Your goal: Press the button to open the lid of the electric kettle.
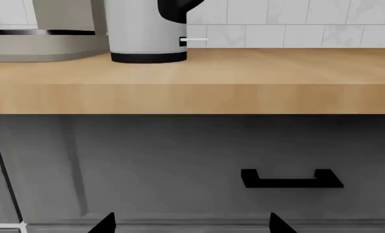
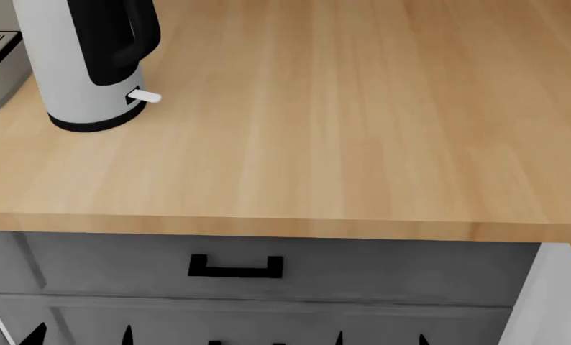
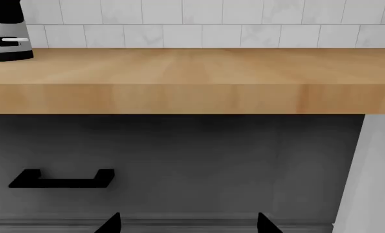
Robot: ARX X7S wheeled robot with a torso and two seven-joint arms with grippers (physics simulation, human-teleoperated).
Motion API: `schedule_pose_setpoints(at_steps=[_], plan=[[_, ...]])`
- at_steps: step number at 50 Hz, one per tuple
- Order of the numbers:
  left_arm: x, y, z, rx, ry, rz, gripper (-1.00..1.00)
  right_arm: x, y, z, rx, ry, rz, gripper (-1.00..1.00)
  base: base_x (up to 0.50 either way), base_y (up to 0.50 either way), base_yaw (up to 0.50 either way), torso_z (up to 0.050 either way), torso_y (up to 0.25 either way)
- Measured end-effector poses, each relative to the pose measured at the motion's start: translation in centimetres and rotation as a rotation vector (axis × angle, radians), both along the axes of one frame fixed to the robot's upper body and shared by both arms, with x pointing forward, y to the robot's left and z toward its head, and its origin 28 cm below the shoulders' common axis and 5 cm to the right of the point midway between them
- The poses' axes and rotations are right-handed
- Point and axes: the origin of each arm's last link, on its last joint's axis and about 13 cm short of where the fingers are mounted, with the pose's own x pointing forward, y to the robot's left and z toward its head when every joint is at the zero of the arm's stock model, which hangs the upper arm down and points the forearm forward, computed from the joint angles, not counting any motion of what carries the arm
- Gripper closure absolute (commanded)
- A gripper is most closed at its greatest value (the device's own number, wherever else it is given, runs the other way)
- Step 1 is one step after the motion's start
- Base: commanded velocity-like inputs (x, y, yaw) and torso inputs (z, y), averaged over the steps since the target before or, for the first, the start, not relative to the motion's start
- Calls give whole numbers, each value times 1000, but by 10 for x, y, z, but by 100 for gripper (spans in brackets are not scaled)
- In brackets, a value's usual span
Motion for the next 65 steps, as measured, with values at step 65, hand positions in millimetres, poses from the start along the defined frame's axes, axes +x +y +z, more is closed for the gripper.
schedule_pose_setpoints(at_steps=[65], plan=[[7, 52, 190, -191, -530, 88, -100, -13, -15, 209, -88, -409, -35, -100, 40, 100, 0, 32, 0]])
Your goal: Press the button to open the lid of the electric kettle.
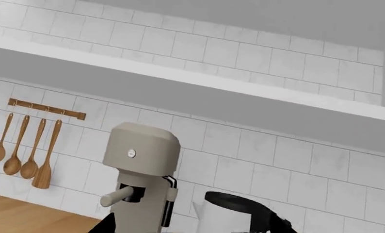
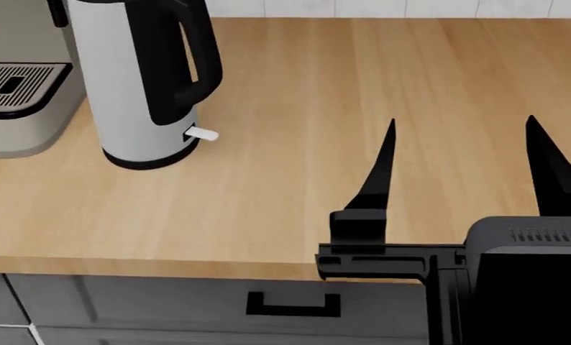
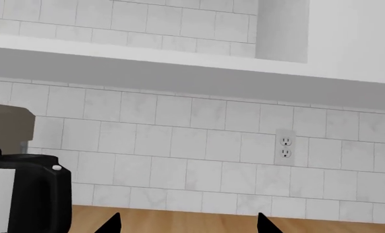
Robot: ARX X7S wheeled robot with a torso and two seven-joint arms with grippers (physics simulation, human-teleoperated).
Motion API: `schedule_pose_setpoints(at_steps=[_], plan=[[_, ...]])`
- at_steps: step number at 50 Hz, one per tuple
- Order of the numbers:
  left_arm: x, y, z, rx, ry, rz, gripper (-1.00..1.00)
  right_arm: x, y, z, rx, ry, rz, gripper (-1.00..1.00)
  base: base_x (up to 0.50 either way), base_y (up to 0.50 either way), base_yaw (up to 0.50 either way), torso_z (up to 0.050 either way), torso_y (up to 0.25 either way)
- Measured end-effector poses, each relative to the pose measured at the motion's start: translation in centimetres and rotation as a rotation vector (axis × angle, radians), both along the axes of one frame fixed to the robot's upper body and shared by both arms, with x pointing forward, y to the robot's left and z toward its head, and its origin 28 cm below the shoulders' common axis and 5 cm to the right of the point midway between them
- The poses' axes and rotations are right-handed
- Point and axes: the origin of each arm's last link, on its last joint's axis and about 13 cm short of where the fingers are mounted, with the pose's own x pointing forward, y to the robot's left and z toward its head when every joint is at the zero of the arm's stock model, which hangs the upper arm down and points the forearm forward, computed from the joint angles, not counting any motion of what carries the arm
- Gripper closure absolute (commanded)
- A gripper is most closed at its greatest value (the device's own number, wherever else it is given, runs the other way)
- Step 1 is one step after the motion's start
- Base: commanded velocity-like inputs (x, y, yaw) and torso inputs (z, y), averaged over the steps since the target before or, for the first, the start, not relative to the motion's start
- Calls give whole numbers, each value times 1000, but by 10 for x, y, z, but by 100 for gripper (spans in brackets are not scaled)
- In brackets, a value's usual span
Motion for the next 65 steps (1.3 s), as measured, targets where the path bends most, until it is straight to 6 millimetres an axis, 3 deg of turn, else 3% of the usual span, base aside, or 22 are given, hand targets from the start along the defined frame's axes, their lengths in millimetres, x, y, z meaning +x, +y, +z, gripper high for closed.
schedule_pose_setpoints(at_steps=[12, 32, 65], plan=[[-6, 8, 12, -25, -90, 59, -100, -3, 1, 9, -34, -30, -8, -100, 391, 377, 0, 0, 0], [-19, 10, 21, -42, -192, 69, -100, -6, 1, 13, -21, -37, 15, -100, 494, 18, 0, 0, 0], [-34, 12, 28, -48, -279, 28, -100, -3, -6, 46, 14, 20, -6, -100, 117, 0, 0, 0, 0]])
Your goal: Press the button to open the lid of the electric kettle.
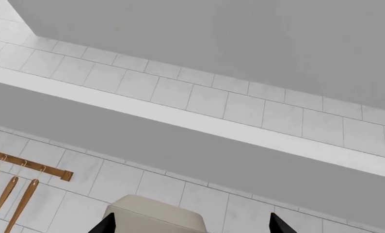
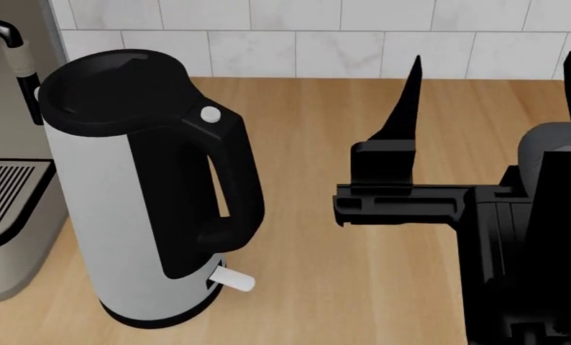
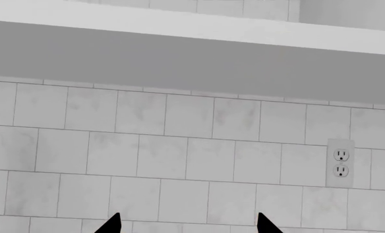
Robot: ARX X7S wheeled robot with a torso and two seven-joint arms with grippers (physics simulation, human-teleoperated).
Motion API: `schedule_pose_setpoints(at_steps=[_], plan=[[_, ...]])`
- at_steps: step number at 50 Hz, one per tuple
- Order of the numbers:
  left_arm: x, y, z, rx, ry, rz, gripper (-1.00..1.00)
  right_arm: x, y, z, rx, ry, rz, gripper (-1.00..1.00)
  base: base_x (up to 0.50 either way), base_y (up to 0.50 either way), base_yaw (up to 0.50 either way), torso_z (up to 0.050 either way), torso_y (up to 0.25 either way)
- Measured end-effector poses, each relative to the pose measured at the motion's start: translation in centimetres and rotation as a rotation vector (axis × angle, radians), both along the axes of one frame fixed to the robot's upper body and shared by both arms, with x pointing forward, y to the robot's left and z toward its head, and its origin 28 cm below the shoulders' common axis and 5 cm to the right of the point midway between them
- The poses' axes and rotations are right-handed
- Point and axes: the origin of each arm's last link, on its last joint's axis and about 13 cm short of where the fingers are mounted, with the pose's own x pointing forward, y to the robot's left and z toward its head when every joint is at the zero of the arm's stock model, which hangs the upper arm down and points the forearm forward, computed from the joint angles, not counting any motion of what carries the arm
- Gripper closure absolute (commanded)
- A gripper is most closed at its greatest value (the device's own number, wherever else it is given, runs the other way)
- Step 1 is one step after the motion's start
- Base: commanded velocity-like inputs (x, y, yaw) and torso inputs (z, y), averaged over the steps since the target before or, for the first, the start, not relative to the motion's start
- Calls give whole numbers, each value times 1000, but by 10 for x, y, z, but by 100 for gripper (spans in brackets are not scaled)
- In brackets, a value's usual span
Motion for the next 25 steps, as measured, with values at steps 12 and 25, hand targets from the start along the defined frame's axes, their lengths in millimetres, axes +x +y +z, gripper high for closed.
schedule_pose_setpoints(at_steps=[12, 25], plan=[[-2, 1, 1, -2, -11, -4, -100, 1, 10, 46, -51, 27, 78, -100, 0, 0, 0, 0, 0], [-3, 1, 2, 2, -12, -4, -100, 7, 19, 97, -259, 279, 362, 100, 0, 0, 0, 0, 0]])
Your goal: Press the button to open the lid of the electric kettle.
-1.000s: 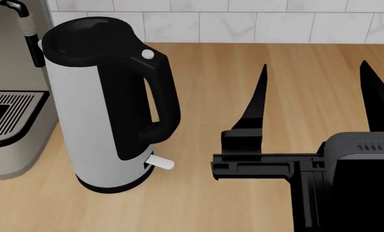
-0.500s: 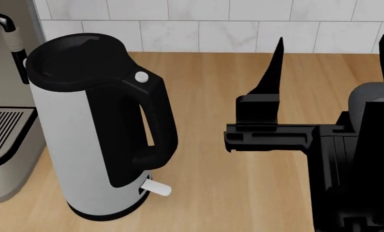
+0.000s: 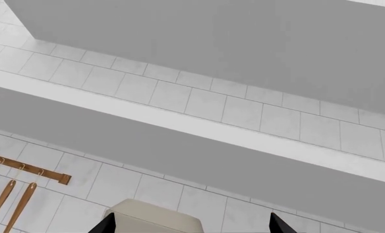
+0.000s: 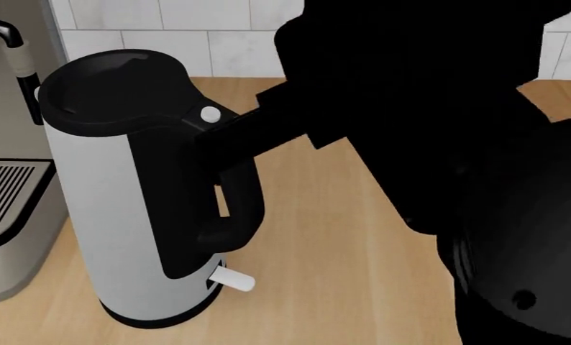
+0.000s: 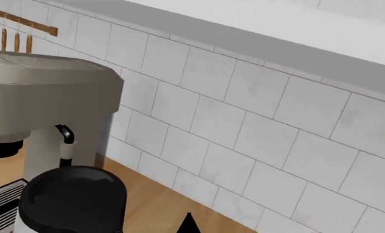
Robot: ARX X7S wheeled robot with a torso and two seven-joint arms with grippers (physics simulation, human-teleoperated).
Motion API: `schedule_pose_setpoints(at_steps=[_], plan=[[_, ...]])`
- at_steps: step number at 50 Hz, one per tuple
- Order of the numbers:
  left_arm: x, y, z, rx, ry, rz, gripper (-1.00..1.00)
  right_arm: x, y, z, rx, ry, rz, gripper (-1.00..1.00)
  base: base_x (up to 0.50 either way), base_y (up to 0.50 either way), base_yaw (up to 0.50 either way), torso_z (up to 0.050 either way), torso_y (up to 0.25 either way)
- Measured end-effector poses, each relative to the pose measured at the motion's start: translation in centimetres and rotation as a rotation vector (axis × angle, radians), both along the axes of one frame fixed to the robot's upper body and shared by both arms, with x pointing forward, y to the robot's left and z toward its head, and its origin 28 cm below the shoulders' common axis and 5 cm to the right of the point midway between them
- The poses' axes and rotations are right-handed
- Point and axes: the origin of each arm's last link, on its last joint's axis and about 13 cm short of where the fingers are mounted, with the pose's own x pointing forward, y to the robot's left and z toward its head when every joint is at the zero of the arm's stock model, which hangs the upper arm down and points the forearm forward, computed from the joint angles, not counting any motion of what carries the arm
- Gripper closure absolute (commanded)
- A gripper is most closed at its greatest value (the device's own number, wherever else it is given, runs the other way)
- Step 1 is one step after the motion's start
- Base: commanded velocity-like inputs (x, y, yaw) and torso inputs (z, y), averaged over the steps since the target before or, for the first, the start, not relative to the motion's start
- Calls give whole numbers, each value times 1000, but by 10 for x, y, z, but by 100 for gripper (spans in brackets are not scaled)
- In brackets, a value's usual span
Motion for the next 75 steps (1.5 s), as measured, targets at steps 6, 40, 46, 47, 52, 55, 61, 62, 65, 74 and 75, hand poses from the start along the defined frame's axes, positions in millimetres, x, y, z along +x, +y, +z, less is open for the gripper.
schedule_pose_setpoints(at_steps=[6, 40, 46, 47, 52, 55, 61, 62, 65, 74, 75], plan=[[0, 0, 0, 5, 1, -1, -100, 6, 6, 21, -131, 125, 121, 100, 0, 0, 0, 0, 0], [2, 2, -2, 10, 6, -2, -100, 64, 39, 103, -618, 546, 160, 100, 0, 0, 0, 0, 0], [1, 2, -2, 11, 6, -4, -100, 76, 42, 99, -690, 588, 136, 100, 0, 0, 0, 0, 0], [1, 2, -2, 11, 6, -4, -100, 77, 43, 99, -701, 593, 134, 100, 0, 0, 0, 0, 0], [1, 3, -2, 9, 6, -4, -100, 84, 48, 99, -749, 615, 129, 100, 0, 0, 0, 0, 0], [1, 3, -2, 8, 5, -4, -100, 87, 50, 100, -770, 621, 128, 100, 0, 0, 0, 0, 0], [1, 3, -2, 7, 3, -5, -100, 91, 57, 102, -794, 617, 138, 100, 0, 0, 0, 0, 0], [1, 3, -2, 7, 3, -5, -100, 92, 58, 102, -798, 615, 142, 100, 0, 0, 0, 0, 0], [0, 4, -2, 6, 2, -7, -100, 94, 62, 102, -806, 611, 151, 100, 0, 0, 0, 0, 0], [-1, 4, -1, 2, -2, -10, -100, 99, 71, 97, -816, 599, 179, 100, 0, 0, 0, 0, 0], [-1, 4, -1, 2, -2, -10, -100, 100, 72, 97, -816, 598, 183, 100, 0, 0, 0, 0, 0]])
